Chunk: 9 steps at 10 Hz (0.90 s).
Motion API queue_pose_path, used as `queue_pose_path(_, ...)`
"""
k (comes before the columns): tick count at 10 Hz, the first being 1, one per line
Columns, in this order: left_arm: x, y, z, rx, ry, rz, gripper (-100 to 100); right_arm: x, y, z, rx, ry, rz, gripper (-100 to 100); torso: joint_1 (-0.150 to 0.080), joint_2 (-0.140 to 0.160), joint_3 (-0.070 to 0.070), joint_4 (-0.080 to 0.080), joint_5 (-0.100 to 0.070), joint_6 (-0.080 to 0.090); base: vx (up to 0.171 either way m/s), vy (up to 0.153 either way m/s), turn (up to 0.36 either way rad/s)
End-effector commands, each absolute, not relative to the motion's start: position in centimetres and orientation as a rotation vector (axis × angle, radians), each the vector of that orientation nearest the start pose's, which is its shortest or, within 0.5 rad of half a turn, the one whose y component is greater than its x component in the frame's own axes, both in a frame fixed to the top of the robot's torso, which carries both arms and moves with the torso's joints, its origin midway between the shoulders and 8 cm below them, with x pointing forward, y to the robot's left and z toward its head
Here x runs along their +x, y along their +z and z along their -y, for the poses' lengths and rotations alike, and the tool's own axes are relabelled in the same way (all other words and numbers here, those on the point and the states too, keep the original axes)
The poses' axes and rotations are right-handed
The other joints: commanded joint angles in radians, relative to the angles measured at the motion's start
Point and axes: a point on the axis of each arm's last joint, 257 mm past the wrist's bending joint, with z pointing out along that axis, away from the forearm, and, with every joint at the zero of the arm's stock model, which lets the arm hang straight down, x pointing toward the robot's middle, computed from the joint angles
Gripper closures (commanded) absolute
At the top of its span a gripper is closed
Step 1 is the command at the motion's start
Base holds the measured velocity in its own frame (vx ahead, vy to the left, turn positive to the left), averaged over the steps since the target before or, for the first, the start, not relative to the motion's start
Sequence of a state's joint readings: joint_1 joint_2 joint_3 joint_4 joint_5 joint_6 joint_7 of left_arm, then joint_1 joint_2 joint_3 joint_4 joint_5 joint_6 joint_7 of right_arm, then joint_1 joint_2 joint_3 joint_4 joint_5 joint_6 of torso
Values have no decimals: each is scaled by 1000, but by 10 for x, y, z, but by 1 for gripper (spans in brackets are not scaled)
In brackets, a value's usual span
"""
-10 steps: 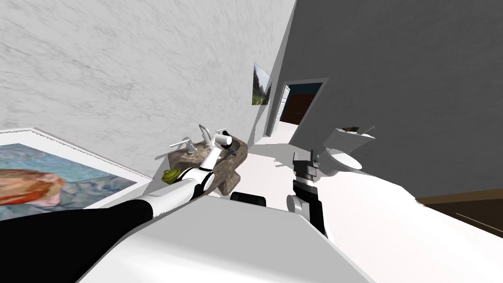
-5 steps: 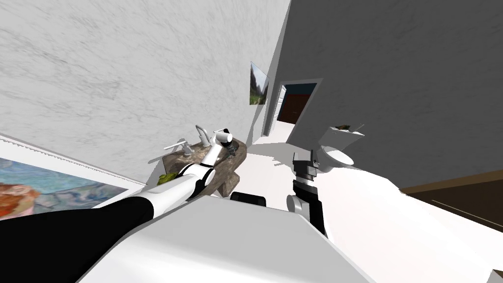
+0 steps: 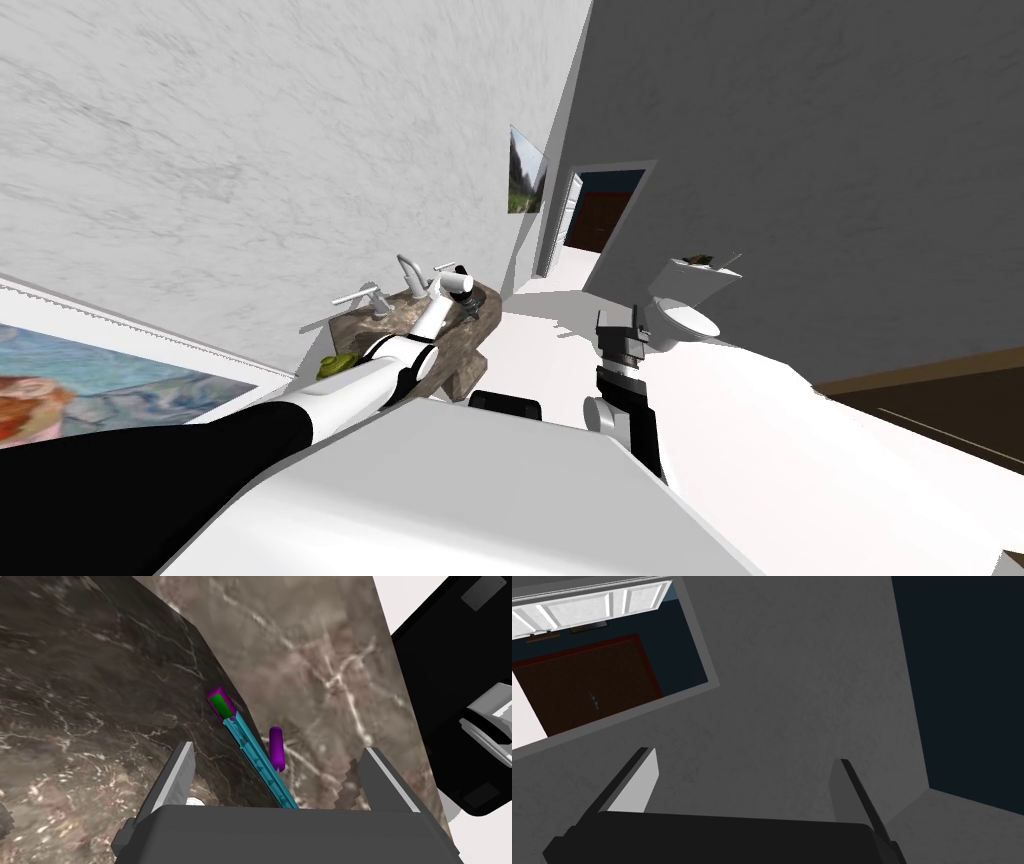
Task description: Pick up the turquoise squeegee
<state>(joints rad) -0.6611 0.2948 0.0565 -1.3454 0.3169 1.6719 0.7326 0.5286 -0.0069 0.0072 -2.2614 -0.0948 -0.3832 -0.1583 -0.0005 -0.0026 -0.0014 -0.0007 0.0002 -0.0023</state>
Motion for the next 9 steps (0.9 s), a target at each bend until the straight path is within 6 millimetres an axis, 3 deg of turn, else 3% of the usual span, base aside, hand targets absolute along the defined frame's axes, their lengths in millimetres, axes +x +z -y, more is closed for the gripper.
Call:
queue_pose_path(1, 519, -278, -243, -2673, -463, -1385, 100, 362, -17, 294, 913, 1463, -612, 0, 0, 0, 0, 0, 0, 0, 0, 0, 0)
queue_pose_path(5, 518, -278, -244, -2678, -463, -1378, 100, 362, -17, 294, 913, 1463, -612, 0, 0, 1, 0, 0, -1, 2, 0, 0, 0)
queue_pose_path(6, 518, -278, -244, -2678, -463, -1378, 0, 362, -17, 294, 913, 1463, -612, 0, 0, 1, 1, 0, -1, 2, 0, 0, 0)
queue_pose_path(7, 518, -268, -241, -2674, -462, -1384, 100, 362, -17, 294, 913, 1463, -612, 0, 0, 1, 1, 0, -1, 2, -11, 11, -10)
queue_pose_path(9, 519, -265, -240, -2674, -465, -1383, 100, 362, -17, 294, 913, 1463, -612, 0, 0, 2, 2, 1, -1, 2, -11, 15, -7)
